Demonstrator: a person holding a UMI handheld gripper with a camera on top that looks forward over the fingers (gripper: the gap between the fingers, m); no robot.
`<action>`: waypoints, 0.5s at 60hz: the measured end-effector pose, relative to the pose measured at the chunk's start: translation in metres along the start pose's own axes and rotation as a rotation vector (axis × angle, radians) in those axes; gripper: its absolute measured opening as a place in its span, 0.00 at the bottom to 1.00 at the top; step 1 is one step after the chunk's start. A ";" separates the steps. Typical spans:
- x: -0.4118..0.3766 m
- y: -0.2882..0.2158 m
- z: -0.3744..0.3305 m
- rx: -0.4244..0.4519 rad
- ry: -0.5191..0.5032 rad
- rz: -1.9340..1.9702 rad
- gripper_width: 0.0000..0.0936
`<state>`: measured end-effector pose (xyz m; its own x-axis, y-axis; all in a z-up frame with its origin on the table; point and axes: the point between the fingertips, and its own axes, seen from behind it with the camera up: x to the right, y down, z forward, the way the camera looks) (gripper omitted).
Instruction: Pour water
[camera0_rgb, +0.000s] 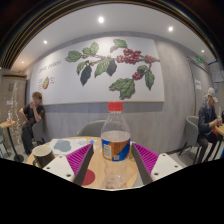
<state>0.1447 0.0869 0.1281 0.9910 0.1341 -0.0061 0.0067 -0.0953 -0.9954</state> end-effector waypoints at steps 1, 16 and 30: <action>0.001 -0.002 0.004 0.003 0.002 -0.006 0.88; 0.008 -0.021 0.048 0.070 0.041 -0.029 0.53; 0.003 -0.020 0.051 0.083 0.034 -0.050 0.33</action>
<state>0.1407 0.1395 0.1435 0.9936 0.1031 0.0460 0.0470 -0.0067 -0.9989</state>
